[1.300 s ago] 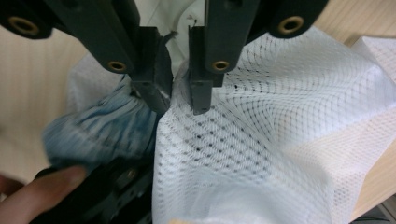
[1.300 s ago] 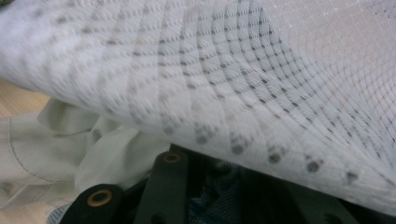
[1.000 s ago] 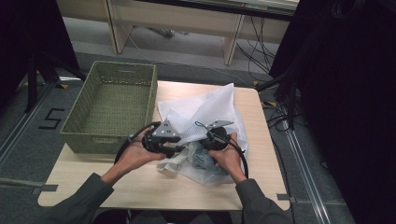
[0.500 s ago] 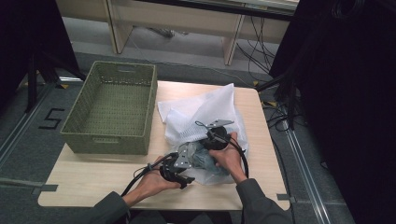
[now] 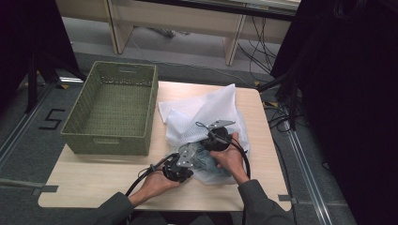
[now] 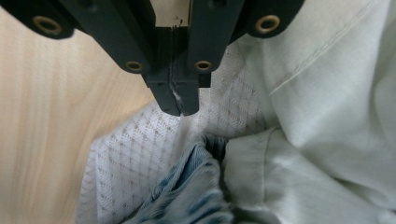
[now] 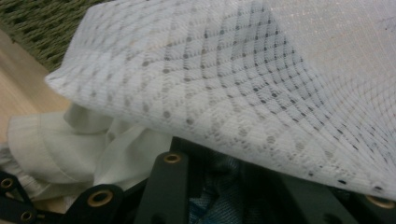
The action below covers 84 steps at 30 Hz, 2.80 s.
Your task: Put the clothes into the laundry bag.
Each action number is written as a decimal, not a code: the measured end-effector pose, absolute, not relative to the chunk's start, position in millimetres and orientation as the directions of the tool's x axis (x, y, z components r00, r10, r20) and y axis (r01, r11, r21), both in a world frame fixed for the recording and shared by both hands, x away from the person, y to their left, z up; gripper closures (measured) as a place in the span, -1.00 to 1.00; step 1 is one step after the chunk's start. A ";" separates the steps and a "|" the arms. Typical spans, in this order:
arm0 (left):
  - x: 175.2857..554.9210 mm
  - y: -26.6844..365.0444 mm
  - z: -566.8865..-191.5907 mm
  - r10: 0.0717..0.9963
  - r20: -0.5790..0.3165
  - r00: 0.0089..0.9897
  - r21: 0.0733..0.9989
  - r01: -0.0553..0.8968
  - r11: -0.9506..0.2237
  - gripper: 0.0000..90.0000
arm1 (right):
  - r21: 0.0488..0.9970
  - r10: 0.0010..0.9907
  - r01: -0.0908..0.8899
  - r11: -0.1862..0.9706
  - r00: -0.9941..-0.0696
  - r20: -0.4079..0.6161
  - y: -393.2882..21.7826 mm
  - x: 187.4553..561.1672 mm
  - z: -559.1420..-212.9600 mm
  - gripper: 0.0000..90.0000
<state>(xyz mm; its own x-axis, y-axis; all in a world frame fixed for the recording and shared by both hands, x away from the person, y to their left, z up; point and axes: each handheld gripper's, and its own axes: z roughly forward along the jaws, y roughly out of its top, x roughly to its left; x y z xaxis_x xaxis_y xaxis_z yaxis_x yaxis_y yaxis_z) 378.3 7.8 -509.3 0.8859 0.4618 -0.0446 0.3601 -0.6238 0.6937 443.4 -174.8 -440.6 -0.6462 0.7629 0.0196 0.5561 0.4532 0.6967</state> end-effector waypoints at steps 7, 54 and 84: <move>359.0 20.6 -506.2 0.411 -0.087 0.908 0.658 0.362 -0.661 0.98 | 0.684 0.735 0.545 0.484 -0.678 0.020 -168.2 428.4 -438.2 0.73; 350.8 24.5 -507.0 0.398 -0.094 0.912 0.674 0.353 -0.649 0.98 | 0.582 0.732 0.553 0.596 -0.673 -0.110 -162.3 418.6 -481.2 0.80; 366.4 -9.9 -513.1 0.445 0.057 0.894 0.737 0.263 -0.623 -0.16 | 0.590 0.770 0.619 0.518 -0.639 -0.006 -172.5 446.5 -468.9 0.81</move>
